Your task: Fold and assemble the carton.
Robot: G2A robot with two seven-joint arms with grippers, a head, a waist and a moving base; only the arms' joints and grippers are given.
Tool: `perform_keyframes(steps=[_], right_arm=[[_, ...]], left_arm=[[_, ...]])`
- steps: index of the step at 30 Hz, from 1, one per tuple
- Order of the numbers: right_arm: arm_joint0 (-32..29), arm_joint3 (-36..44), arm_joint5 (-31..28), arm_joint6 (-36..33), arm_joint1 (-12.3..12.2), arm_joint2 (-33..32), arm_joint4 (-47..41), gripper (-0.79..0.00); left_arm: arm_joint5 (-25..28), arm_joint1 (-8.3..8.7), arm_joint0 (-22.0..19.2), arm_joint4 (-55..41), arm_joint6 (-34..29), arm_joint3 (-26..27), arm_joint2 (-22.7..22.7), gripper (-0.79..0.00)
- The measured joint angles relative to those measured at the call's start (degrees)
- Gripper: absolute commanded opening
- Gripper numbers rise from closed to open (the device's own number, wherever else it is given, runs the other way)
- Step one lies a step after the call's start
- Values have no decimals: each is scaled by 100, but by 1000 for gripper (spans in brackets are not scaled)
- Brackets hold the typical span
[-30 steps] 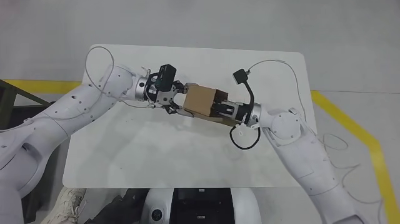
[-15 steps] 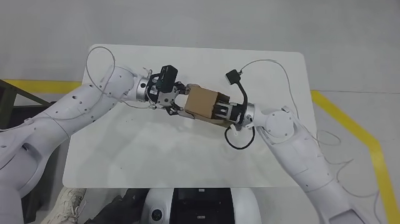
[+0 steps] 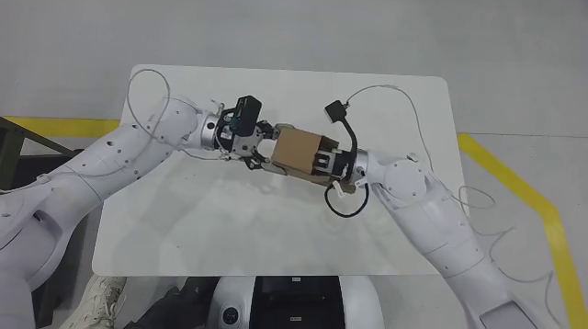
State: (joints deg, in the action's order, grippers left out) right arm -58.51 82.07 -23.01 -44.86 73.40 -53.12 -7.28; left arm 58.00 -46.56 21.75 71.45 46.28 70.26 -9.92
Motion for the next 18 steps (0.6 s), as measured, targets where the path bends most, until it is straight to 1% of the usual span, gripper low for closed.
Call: perform_keyframes(steps=[4, 10, 15, 16, 18], right_arm=[[-36, 24, 24, 28, -14, -46, 76, -785], [-211, 205, 66, 91, -74, -236, 193, -785], [-346, 366, 72, 87, -124, -416, 163, -785], [-373, 400, 71, 84, -135, -459, 141, -708], [-417, 449, 71, 79, -151, -526, 91, -588]], left_arm=[[0, 20, 32, -129, 1, -115, -61, -394], [0, 69, 108, -290, 1, -233, -203, -416], [0, 107, 173, -304, 1, -224, -281, -416], [0, 114, 188, -301, 1, -221, -290, -416], [0, 121, 208, -293, 1, -221, -301, -416]])
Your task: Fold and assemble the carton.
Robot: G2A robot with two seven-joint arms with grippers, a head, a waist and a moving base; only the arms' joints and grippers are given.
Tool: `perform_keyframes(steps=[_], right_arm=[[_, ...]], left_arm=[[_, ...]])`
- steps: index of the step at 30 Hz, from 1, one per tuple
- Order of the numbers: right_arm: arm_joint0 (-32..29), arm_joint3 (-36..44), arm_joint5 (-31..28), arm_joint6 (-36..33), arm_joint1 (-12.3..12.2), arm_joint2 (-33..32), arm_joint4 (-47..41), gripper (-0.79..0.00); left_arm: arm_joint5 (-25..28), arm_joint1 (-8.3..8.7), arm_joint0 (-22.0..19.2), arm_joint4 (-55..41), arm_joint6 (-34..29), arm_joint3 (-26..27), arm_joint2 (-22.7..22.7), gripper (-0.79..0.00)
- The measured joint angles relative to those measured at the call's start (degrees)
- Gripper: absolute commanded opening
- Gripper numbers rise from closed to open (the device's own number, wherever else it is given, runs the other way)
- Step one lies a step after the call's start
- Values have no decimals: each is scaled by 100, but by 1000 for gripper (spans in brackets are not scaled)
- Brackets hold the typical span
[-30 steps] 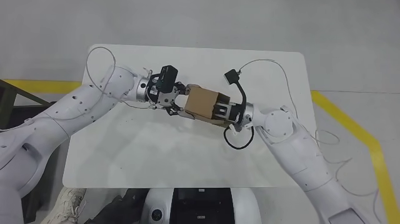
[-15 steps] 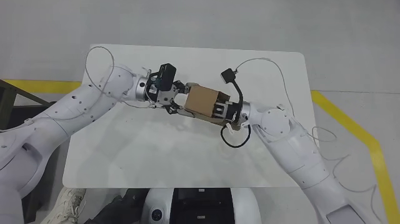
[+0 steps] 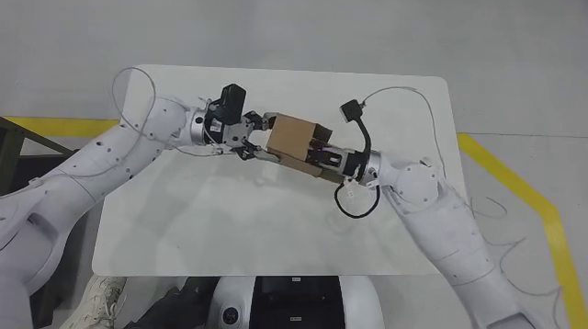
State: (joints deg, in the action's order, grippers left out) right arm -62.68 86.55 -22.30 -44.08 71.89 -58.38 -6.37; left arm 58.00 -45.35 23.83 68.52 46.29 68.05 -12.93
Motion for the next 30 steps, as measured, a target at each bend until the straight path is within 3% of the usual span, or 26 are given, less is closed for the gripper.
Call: perform_keyframes(steps=[2, 5, 15, 24, 30], right_arm=[[-58, 48, 5, -3, -22, -97, -70, -486], [-169, 129, -2, -25, -60, -263, -216, -449], [-539, 391, -37, -376, -162, -736, -1192, -474], [-279, 295, 264, -402, -115, -474, -1264, -489], [-141, 197, 469, -266, -79, -304, -1164, -582]], left_arm=[[0, 6, 19, -3, 0, -8, -15, -416], [0, 15, 43, -48, 0, -47, -60, -413], [0, 65, 141, -135, 0, -139, -255, -416], [0, 33, 180, 186, 0, -119, -255, -409], [0, -12, 173, 263, 0, -160, -298, -409]])
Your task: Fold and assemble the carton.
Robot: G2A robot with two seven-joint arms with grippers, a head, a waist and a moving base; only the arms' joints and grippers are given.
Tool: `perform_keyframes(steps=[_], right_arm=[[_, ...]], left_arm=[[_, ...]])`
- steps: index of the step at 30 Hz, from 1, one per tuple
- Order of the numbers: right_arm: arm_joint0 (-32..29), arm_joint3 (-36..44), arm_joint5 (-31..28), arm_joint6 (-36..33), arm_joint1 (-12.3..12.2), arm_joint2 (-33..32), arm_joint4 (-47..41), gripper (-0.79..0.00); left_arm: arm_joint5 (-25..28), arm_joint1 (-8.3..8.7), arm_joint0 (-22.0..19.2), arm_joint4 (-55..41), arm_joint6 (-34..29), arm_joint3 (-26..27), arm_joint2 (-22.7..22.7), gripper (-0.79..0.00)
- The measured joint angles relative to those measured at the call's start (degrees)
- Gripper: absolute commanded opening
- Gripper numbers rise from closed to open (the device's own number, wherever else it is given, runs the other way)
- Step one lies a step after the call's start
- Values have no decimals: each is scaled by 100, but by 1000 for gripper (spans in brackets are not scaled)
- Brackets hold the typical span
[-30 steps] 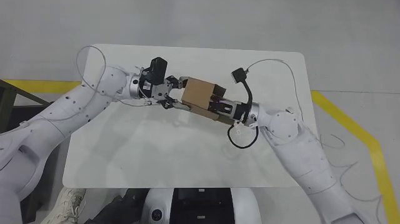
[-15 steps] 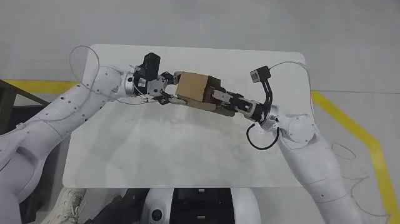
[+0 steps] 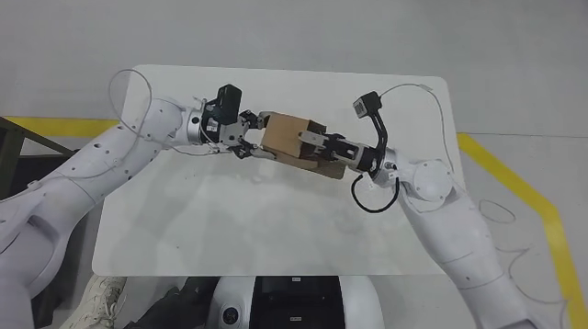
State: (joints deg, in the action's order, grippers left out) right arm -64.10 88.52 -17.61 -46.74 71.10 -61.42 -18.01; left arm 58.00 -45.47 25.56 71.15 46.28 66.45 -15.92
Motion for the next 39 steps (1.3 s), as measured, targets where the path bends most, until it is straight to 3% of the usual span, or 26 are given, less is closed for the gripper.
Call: perform_keyframes(steps=[1, 2, 3, 10, 11, 12, 13, 24, 39], right_arm=[[11, -14, 20, 31, 4, 18, 20, -628], [19, -23, 32, 49, 7, 30, 38, -751], [27, -31, 42, 62, 10, 42, 55, -785], [71, -62, 97, 97, 27, 137, 131, -785], [80, -68, 103, 99, 30, 151, 138, -785], [90, -74, 108, 102, 33, 163, 141, -785], [104, -84, 111, 105, 37, 174, 139, -785], [152, -133, 90, -15, 40, 166, 32, -785], [309, -299, 74, -275, 77, 308, -155, -785]], left_arm=[[0, -7, 0, 12, 0, -6, -14, -409], [0, -12, 2, 19, 0, -11, -23, -409], [0, -17, 4, 25, 0, -15, -30, -409], [0, -47, 19, 91, 0, -40, -87, -394], [0, -50, 21, 92, 0, -38, -96, -339], [0, -52, 25, 91, 0, -35, -105, -65], [0, -54, 30, 82, 0, -31, -117, 0], [0, 39, 110, -287, 1, 79, -180, 0], [0, 124, -83, -474, 1, 236, 241, 0]])
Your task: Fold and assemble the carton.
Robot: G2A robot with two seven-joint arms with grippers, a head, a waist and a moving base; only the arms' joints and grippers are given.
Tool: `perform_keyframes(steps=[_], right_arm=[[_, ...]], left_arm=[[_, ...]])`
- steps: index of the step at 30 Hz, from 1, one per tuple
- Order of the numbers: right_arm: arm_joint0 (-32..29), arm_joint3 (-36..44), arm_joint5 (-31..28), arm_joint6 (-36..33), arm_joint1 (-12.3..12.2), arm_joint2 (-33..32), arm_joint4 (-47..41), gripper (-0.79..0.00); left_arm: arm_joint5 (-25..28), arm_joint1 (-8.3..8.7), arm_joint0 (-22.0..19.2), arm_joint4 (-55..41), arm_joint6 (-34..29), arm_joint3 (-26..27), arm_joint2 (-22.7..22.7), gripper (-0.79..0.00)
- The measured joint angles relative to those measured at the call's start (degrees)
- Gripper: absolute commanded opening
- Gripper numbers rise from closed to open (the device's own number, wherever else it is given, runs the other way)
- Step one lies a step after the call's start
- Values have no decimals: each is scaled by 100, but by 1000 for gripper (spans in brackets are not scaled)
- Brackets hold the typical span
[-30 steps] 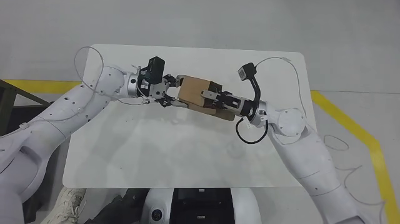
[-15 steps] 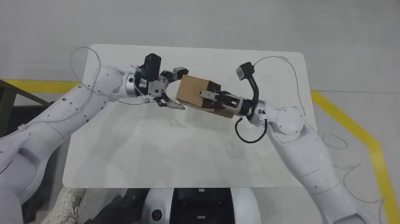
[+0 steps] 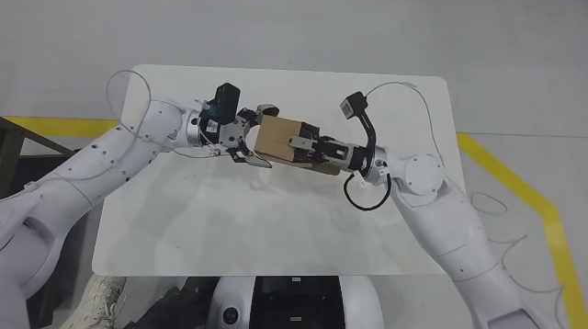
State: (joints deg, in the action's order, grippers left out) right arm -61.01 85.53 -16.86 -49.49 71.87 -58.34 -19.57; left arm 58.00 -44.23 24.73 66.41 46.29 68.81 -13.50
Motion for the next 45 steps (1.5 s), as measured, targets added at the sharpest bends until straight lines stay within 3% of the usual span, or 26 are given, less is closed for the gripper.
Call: perform_keyframes(steps=[3, 6, 12, 13, 16, 19, 21, 30, 41, 45], right_arm=[[15, -21, 4, -7, 5, 12, -27, -785], [32, -41, 1, -30, 10, 16, -72, -785], [76, -80, 23, -40, 19, 24, -109, -782], [86, -89, 26, -30, 21, 24, -116, -597], [103, -108, 12, 8, 28, 26, -114, -409], [113, -123, 11, 32, 33, 31, -112, -105], [118, -129, 9, 43, 35, 32, -109, 0], [59, -64, -113, 88, 25, -70, -170, 0], [-495, 534, -435, 90, -118, -712, -327, 0], [-661, 716, -435, -7, -143, -752, -369, 0]], left_arm=[[0, 6, -45, -60, 0, 13, 77, 0], [0, 17, -83, -109, 0, 23, 145, -99], [0, 43, -164, -148, 0, 60, 277, -194], [0, 49, -178, -153, 0, 68, 297, -200], [0, 60, -205, -181, 0, 76, 337, -203], [0, 70, -222, -213, 0, 75, 364, -212], [0, 75, -228, -232, 0, 73, 374, -222], [0, 76, -206, -441, 0, -18, 356, -289], [0, 63, -115, -742, 0, -266, 156, -416], [0, 44, -55, -820, 0, -359, 54, -422]])
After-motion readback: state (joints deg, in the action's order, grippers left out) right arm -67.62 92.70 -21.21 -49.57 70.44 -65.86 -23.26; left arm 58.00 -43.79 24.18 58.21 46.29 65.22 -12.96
